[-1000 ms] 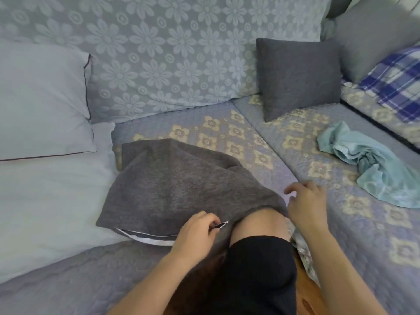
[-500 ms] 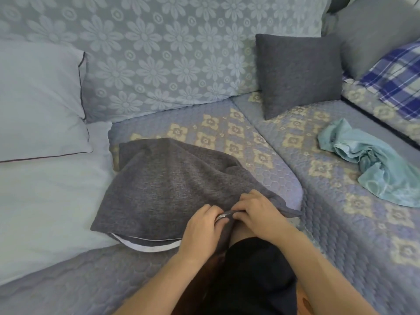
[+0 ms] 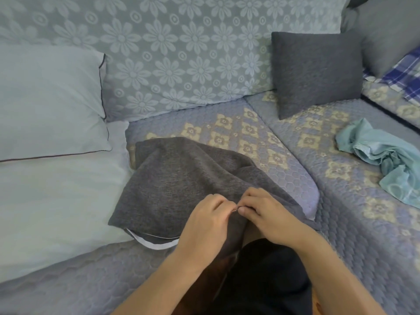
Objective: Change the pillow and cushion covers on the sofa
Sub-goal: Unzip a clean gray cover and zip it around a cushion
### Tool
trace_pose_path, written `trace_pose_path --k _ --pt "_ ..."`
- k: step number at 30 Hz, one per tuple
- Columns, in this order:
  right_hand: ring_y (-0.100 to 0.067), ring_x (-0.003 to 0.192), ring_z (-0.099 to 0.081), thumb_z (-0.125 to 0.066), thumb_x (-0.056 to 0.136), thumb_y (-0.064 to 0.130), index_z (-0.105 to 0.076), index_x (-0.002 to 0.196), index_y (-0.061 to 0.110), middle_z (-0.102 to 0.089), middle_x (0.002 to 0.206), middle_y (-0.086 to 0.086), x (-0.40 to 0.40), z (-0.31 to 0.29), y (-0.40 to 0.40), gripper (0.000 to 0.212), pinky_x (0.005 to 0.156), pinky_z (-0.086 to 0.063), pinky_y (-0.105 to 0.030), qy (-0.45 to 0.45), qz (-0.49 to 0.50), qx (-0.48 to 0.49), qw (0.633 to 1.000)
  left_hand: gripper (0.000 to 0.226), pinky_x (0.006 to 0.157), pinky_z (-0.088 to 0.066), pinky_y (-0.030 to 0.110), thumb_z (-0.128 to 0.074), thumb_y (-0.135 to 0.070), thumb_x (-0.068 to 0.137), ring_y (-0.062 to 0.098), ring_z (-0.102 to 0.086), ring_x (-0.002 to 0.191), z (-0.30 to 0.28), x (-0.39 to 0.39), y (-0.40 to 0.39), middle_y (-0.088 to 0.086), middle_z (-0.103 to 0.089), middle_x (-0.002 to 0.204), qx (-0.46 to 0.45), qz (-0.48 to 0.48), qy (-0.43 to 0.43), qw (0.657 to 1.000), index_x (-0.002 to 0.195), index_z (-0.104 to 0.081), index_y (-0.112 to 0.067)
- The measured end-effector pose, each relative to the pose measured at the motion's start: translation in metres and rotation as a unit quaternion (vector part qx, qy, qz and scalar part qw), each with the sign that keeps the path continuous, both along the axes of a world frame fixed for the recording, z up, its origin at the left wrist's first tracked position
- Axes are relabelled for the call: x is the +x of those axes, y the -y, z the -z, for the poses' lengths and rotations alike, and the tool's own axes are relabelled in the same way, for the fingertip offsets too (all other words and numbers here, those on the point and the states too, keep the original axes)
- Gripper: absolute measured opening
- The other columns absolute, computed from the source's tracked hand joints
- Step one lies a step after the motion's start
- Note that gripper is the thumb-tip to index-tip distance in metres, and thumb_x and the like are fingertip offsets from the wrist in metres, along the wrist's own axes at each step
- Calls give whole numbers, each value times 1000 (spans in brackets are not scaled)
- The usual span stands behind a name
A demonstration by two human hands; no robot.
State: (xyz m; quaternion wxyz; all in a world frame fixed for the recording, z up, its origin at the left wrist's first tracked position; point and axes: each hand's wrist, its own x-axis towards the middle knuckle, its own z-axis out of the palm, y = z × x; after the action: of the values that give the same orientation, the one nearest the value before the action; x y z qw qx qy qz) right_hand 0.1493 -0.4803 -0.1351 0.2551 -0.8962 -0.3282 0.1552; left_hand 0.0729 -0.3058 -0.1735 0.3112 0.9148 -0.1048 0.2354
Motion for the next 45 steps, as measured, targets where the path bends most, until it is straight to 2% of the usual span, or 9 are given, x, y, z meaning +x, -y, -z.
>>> trace_pose_path --k 9,14,17,20,26,29,34,41,45 --pt "-5 97 -49 -51 103 18 -66 96 22 -54 94 10 -3 -17 -7 17 84 -36 -13 -61 -2 43 997 14 55 -47 28 -69 -26 94 7 -49 54 -22 4 -10 -10 -55 67 2 -124 -112 986 84 -59 -23" --pt "-4 94 -50 -52 103 19 -66 97 21 -55 92 11 -6 -18 -8 16 82 -35 -13 -44 -3 39 998 39 52 -37 19 -54 -38 103 4 -51 53 -32 -3 -10 -10 -54 54 -194 -88 -292 932 66 -58 -26" --pt "-4 95 -52 -54 102 20 -68 98 23 -57 93 11 -10 -18 -11 15 82 -37 -14 -37 1 39 999 26 60 -42 14 -62 -42 98 -5 -61 68 -36 -6 -11 -15 -68 71 -253 -66 -333 906 75 -69 -32" --pt "-2 94 -52 -55 101 23 -69 98 27 -58 92 15 -14 -19 -16 15 82 -41 -17 -10 7 30 999 13 70 -47 16 -72 -38 91 -5 -64 81 -39 -8 -10 -21 -71 82 -254 -87 -309 912 78 -70 -35" --pt "-4 89 -49 -62 96 30 -70 97 25 -57 89 14 -21 -20 -20 9 79 -43 -24 110 -10 -2 994 16 60 -35 19 -66 -33 93 7 -50 75 -54 -12 2 -12 -52 89 -54 -154 -208 964 81 -55 -30" --pt "-5 86 -48 -64 95 30 -70 95 26 -54 85 15 -22 -22 -20 7 76 -43 -25 127 -10 -2 992 2 73 -49 25 -67 -30 93 4 -58 82 -55 -12 1 -15 -61 91 -114 -128 -211 962 92 -65 -31" --pt "-4 88 -50 -64 95 28 -70 96 27 -55 86 15 -24 -22 -21 6 79 -42 -24 84 23 26 996 21 83 -53 23 -76 -13 87 0 -63 88 -48 -11 -6 -16 -65 92 -186 -70 -228 953 98 -71 -30" --pt "-3 91 -56 -57 100 20 -73 103 28 -60 90 14 -26 -26 -24 18 81 -45 -25 23 52 44 997 10 61 -54 27 -80 -20 84 9 -64 69 -40 -11 -3 -9 -67 82 -31 -101 -101 989 91 -75 -25" --pt "1 93 -60 -58 99 17 -74 100 27 -66 92 15 -24 -35 -26 18 81 -45 -17 -24 106 63 992 11 48 -40 27 -78 -15 84 15 -56 55 -36 -11 4 -5 -58 71 52 -108 -2 993 83 -67 -19"
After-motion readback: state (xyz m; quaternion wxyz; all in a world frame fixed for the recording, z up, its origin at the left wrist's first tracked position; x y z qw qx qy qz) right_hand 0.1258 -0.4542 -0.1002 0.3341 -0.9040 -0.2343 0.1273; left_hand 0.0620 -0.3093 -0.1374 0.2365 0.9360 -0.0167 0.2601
